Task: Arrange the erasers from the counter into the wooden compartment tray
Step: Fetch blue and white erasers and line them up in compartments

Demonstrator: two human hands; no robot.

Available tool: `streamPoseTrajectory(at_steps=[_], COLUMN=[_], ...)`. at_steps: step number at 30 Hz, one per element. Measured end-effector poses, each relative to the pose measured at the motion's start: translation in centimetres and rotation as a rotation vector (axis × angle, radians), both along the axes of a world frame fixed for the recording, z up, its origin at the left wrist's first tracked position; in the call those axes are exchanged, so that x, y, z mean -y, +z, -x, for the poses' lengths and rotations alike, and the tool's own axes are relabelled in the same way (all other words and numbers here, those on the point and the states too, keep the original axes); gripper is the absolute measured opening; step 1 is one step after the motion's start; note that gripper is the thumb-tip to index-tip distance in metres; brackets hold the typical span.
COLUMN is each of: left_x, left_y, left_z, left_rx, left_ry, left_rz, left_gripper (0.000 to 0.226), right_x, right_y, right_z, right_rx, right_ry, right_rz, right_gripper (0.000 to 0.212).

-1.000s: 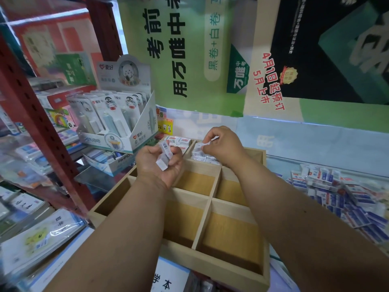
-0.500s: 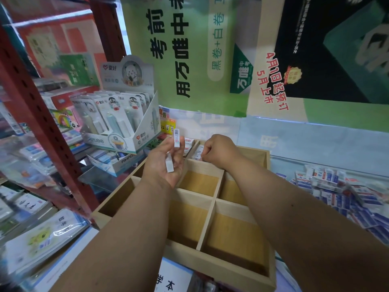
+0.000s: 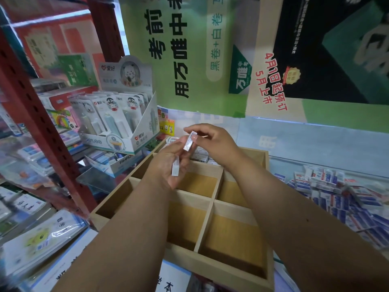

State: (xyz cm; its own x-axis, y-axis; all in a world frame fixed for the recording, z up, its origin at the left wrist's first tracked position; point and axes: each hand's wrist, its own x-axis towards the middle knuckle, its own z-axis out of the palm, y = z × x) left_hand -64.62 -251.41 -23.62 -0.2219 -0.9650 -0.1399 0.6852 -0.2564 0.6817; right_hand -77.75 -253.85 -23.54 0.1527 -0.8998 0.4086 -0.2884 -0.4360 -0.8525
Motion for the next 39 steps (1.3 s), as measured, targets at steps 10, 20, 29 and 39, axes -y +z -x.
streamPoseTrajectory(at_steps=[10, 20, 29, 39], left_x=[1.9, 1.9, 1.9, 2.3], left_y=[-1.0, -1.4, -1.3, -1.6], left_z=[-1.9, -1.9, -1.8, -1.8], left_rx=[-0.22, -0.246, -0.235, -0.377], left_ry=[-0.003, 0.018, 0.055, 0.094], left_rz=[-0.142, -0.145, -0.176, -0.2], left_gripper=[0.035, 0.046, 0.041, 0.04], right_x=[0.4, 0.5, 0.6, 0.8], right_y=[-0.7, -0.8, -0.7, -0.9], right_z=[3.1, 3.8, 3.3, 3.3], right_rx=[-0.029, -0.481, -0.645, -0.503], right_ry=[-0.347, -0.377, -0.389, -0.412], right_rz=[0.018, -0.248, -0.335, -0.107], right_gripper=[0.011, 0.008, 0.018, 0.022])
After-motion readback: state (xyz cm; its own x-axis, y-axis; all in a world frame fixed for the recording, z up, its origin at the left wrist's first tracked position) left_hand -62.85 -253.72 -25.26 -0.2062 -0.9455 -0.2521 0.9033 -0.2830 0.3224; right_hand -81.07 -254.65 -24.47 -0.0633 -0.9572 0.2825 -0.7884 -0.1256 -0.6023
